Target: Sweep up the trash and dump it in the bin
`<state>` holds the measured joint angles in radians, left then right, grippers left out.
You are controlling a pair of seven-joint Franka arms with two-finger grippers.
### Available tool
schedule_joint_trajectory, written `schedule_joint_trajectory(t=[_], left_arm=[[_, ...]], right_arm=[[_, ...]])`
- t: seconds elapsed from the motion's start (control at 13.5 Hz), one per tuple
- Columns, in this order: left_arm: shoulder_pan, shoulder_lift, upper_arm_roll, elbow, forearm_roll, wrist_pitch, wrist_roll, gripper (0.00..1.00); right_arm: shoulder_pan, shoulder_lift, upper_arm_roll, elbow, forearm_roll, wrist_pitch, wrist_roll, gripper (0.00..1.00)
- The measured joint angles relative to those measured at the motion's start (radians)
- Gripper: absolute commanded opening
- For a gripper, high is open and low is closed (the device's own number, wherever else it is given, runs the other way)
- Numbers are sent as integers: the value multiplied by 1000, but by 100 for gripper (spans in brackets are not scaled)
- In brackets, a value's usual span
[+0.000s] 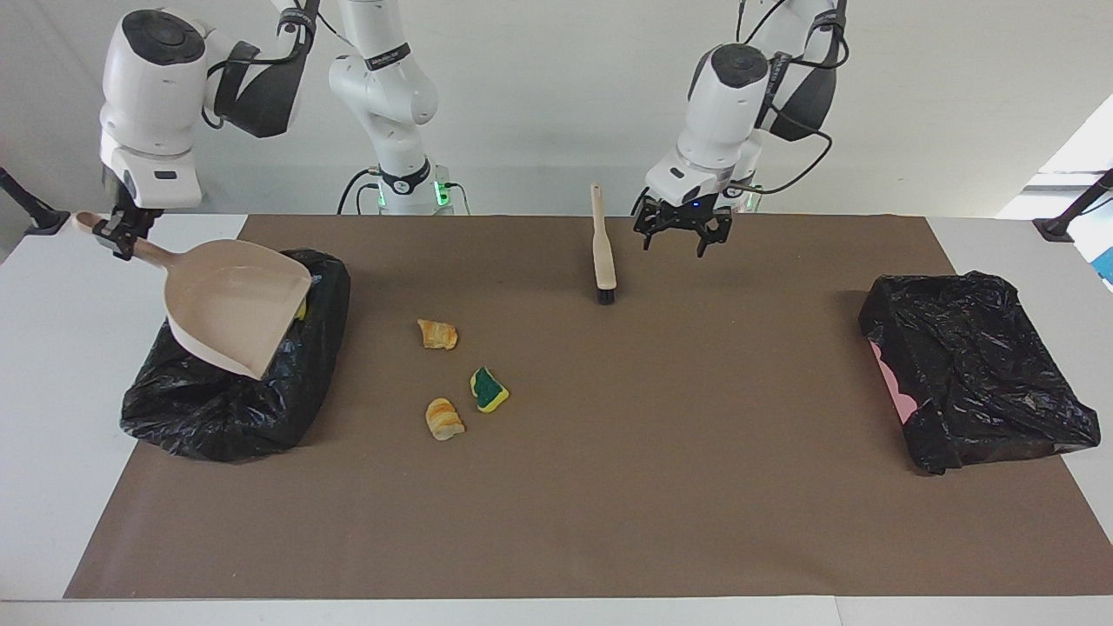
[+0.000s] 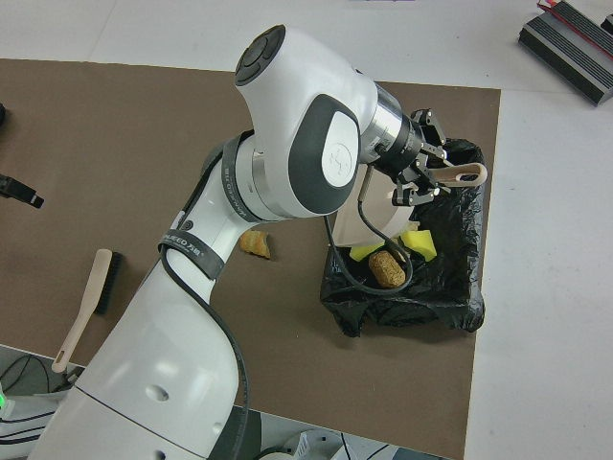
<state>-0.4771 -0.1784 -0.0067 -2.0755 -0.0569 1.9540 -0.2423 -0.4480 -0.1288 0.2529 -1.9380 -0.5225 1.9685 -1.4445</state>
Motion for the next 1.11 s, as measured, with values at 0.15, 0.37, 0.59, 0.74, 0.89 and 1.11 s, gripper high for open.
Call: schedule_joint_trajectory(t=[0.15,0.37,0.59,0.74,0.89,1.11], left_arm=[[60,2,1,70,27,-25,69,100],[127,25,-1,202,47,-105,134,100],[205,44,1,311,51,-176,206,100],[256,49,2,395,52,-272,250,100],[286,54,3,455,52,-348,266,100],[303,66,4,498,52,-404,275,100]], right_arm=[[38,15,1,-3,83,-16,44,0],[107,60,2,-11,179,-28,185,0],[196,118,4,-14,249,-29,384,0],[259,159,5,-14,285,-29,560,0],[335,188,5,-14,309,-29,763,0],[446,213,6,-13,359,-27,1052,0]])
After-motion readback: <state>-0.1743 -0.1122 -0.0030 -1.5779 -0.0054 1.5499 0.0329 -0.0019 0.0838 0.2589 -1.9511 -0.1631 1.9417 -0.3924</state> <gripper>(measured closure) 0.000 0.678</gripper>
